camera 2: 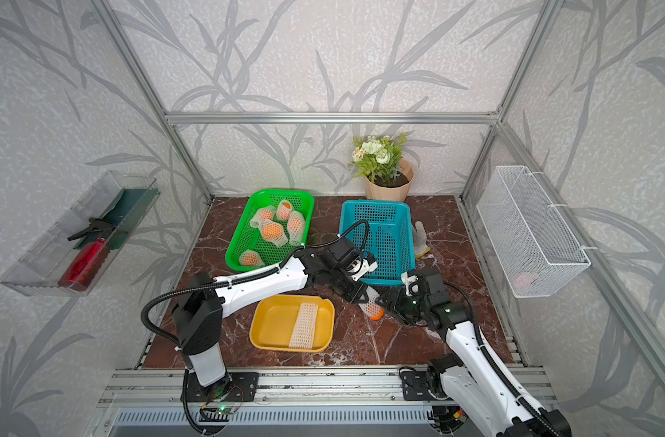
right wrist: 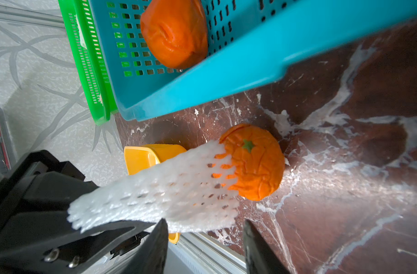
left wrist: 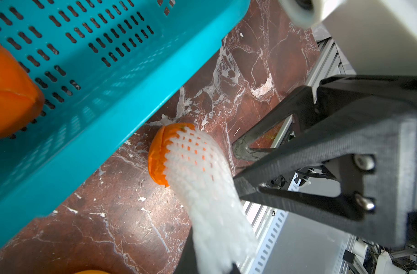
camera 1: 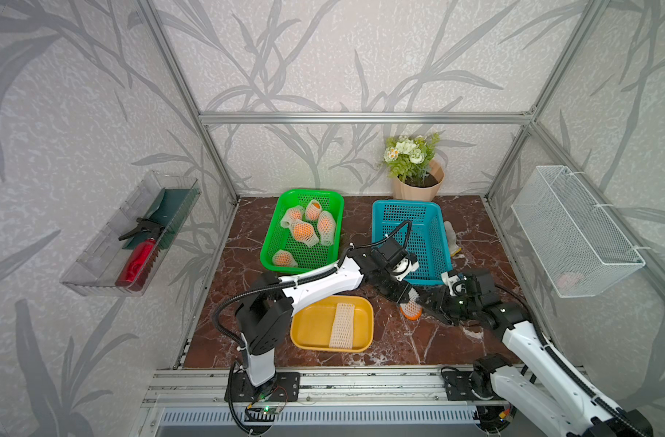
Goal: Remove foam nets from oranges
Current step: Remove the foam net from the orange, then place the foam net into the storage box.
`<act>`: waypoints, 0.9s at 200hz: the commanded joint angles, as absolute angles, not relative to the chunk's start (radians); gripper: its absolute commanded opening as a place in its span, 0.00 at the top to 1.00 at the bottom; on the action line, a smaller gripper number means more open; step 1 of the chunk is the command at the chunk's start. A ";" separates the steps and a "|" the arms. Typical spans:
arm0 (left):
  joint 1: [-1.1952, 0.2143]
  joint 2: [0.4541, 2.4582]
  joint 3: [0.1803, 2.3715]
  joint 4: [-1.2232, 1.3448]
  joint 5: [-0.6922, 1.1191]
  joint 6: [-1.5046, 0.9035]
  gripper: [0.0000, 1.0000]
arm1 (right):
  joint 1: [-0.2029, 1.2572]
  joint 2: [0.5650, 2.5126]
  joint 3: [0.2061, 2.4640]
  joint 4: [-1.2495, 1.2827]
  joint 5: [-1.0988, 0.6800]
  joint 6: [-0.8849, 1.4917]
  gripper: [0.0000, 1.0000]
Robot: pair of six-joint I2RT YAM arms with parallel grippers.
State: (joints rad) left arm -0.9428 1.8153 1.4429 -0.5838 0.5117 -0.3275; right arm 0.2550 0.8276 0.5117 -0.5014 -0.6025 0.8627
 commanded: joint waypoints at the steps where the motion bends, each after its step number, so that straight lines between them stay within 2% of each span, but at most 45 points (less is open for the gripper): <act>1: -0.932 1.750 1.452 -0.654 0.525 -0.301 0.92 | 0.250 0.824 0.555 -0.543 -0.607 0.832 0.46; 57: -0.878 1.642 1.468 -0.952 0.488 -0.291 0.93 | 0.250 0.843 0.637 -0.646 -0.611 0.725 0.26; 93: -0.850 1.557 1.473 -1.202 0.384 -0.310 0.94 | 0.252 0.866 0.676 -0.693 -0.626 0.675 0.22; 127: -0.822 1.507 1.457 -1.337 0.255 -0.339 0.95 | 0.253 0.911 0.694 -0.708 -0.647 0.644 0.21; 180: -0.795 1.605 1.483 -1.527 0.135 -0.333 0.95 | 0.262 0.956 0.723 -0.762 -0.627 0.545 0.20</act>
State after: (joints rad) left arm -0.8062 1.5570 1.4570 -1.3705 0.2272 -0.3336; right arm 0.2562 0.9478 0.6910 -0.7177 -0.6216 0.5995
